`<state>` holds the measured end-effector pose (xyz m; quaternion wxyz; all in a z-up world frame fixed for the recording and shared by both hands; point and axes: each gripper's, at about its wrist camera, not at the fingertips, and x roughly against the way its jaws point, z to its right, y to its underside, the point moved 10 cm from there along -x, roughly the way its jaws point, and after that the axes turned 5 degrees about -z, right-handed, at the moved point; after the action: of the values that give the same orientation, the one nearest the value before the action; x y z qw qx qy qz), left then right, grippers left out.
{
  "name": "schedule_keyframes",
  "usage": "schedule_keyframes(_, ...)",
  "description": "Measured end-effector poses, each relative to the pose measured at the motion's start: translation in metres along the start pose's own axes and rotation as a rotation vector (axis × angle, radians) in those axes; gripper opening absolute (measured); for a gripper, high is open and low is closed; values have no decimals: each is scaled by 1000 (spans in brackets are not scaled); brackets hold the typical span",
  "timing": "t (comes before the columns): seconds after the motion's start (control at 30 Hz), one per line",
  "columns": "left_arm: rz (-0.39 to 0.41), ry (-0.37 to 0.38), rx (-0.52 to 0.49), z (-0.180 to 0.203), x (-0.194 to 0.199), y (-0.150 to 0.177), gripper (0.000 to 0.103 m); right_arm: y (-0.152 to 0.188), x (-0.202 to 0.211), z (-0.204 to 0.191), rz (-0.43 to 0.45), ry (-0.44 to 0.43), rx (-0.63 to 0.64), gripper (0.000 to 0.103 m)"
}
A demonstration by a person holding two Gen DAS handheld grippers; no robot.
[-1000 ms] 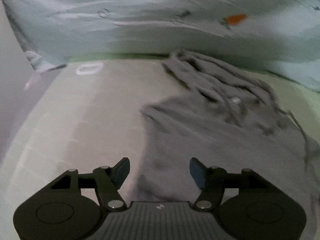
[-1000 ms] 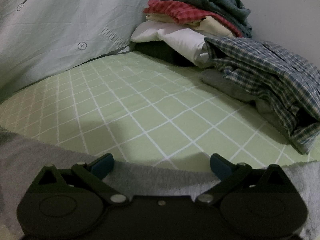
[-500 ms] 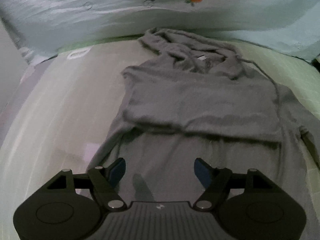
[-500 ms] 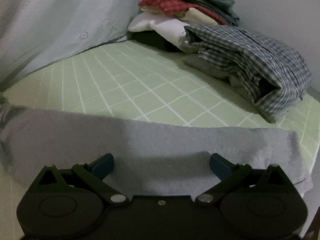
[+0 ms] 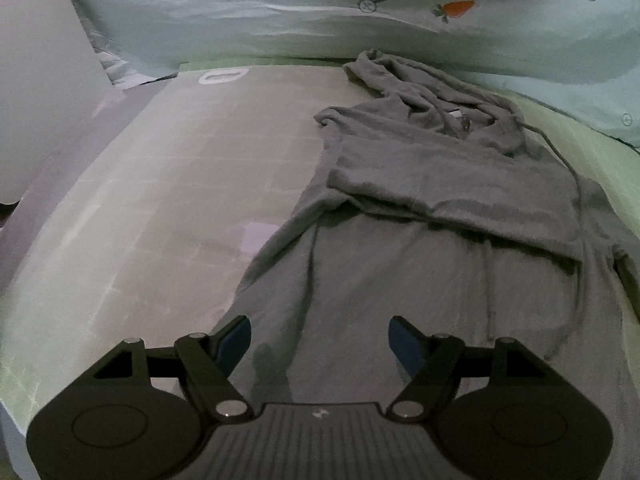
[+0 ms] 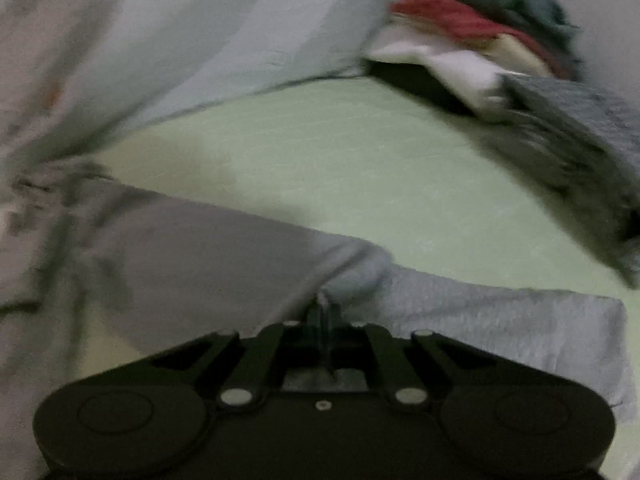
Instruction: Fold clothes
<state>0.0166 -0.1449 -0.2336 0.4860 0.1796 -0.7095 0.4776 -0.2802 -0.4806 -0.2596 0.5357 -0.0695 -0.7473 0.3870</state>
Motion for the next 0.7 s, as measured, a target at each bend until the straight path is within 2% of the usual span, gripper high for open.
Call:
schedule_keyframes(0.07,-5,-6,-3,-4,2,5,76,-4,7,-42,11,-119,78,3)
schedule_keyframes(0.1,-9,-9,-4,-6,2,7,76,0,9,-67,-11,-204,129,4)
schedule_keyframes(0.17,-15,-13,-7,-9,3,11,76,9,13,-100,-36,-260,226,5)
schedule_keyframes(0.2,-18,-15,-8,-11,3,13,76,13,16,-112,-32,-263,275,12)
schedule_keyframes(0.3,-24,-15,-19,-13,4,18,77,20,28,-112,-8,-228,302,43)
schedule_keyframes(0.37,-28,-15,-27,-14,4,21,77,18,34,-91,15,-169,231,47)
schedule_keyframes(0.5,-35,-20,-34,-17,5,24,77,15,40,-28,43,-34,14,60)
schedule_keyframes(0.6,-39,-24,-44,-17,5,25,77,22,31,15,18,92,-73,65)
schedule_keyframes(0.7,-43,-30,-69,-14,5,26,77,30,21,36,-13,146,-120,82)
